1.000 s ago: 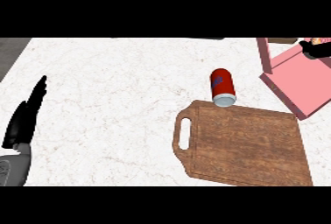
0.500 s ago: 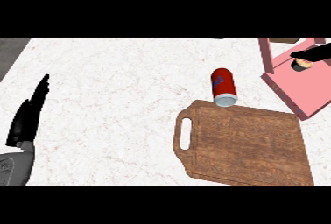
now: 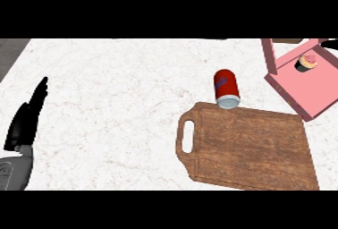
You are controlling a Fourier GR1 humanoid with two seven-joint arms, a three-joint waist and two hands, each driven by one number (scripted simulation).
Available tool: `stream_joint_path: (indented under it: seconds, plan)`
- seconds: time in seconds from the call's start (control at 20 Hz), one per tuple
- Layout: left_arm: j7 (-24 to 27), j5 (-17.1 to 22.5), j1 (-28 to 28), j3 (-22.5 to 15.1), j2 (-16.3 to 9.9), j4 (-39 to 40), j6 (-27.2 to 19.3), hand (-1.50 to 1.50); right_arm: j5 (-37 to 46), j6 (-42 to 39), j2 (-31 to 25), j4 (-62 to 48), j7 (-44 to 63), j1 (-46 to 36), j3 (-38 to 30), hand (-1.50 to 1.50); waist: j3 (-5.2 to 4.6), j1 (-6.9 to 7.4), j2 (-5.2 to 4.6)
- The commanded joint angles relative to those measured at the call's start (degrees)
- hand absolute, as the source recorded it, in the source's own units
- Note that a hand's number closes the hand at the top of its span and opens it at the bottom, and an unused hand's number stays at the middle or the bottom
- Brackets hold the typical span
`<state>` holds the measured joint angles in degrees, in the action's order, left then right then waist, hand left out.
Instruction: Pick the cupcake from the cutting board and place it in the cardboard box
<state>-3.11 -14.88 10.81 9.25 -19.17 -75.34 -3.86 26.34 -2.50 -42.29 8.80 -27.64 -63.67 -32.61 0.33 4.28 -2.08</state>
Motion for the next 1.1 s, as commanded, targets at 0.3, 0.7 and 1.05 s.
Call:
stream_joint_path:
  seconds: [0.3, 0.7, 1.05]
  plan:
    - [1.25, -0.01, -1.91, 0.73, -0.02, -0.80, -0.63, 0.00, -6.41, -10.76, -11.98, -1.68, -1.94, 5.99, -6.77, -1.50, 0.08, -0.71, 0.25]
    - [-0.06, -0.01, -1.86, 0.31, 0.82, -1.15, -0.64, 0.00, -7.80, -17.50, -19.24, -2.34, -5.85, 14.50, -8.53, -1.50, 0.31, -1.43, 0.27]
    - [-0.79, 0.60, -0.43, 1.79, -1.15, -0.51, 0.27, 0.00, -5.88, -23.35, -23.47, -1.50, -9.58, 20.15, -6.76, -1.50, 0.48, -1.74, -0.02]
